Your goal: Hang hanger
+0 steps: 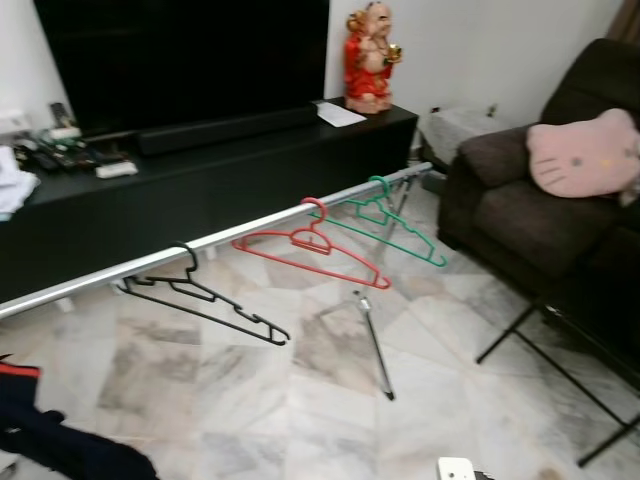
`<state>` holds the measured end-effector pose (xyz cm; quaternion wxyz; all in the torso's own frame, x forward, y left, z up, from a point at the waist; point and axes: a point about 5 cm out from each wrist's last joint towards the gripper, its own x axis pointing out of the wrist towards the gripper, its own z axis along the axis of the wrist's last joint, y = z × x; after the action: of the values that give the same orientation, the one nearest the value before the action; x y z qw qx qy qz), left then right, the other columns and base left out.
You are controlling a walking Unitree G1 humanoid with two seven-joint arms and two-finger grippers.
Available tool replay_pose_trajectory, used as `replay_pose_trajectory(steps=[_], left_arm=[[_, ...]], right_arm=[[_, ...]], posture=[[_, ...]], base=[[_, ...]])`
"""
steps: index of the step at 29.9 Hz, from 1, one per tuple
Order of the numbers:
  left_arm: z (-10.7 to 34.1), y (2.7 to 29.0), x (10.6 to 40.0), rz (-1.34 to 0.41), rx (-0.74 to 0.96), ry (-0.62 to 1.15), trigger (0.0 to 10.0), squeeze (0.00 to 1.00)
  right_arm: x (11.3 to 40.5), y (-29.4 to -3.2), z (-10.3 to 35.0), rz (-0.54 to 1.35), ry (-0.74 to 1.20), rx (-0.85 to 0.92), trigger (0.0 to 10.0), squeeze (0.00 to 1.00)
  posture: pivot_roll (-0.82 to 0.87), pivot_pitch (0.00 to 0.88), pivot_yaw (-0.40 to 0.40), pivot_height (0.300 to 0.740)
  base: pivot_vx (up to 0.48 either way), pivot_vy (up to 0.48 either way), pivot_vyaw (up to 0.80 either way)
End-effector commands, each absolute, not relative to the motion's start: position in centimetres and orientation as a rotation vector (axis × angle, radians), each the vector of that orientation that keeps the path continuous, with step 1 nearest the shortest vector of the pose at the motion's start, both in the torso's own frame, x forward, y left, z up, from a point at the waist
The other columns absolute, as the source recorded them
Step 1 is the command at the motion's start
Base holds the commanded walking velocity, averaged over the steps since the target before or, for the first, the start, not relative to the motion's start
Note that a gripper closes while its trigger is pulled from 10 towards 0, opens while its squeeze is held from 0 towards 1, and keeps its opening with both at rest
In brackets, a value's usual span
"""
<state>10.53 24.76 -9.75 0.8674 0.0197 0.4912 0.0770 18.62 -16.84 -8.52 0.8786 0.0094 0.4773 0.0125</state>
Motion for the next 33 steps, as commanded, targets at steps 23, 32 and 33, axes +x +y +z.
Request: replay_pose_trajectory(steps=[23, 32, 33], left_arm=[[-9.3, 25.2, 11.5, 0.167, 0.066, 0.986, 10.0, 0.00], [-8.1, 24.3, 15.4, 0.139, 0.066, 0.860, 10.0, 0.00], [-8.0, 24.1, 15.8, 0.134, 0.067, 0.853, 10.0, 0.00]], right_arm=[[18.9, -17.2, -8.3, 0.010, 0.984, 0.015, 10.0, 0.00], [19.1, -16.9, -8.3, 0.006, 0.969, 0.030, 10.0, 0.00], [19.1, -16.9, -8.2, 0.008, 0.966, 0.030, 10.0, 0.00]], posture=[[0.11, 0.000, -0.027, 0.740], [0.14, 0.000, -0.026, 0.740], [0.14, 0.000, -0.025, 0.740]], base=[[0.000, 0.000, -0.70], [0.000, 0.000, -0.05], [0.000, 0.000, 0.00]])
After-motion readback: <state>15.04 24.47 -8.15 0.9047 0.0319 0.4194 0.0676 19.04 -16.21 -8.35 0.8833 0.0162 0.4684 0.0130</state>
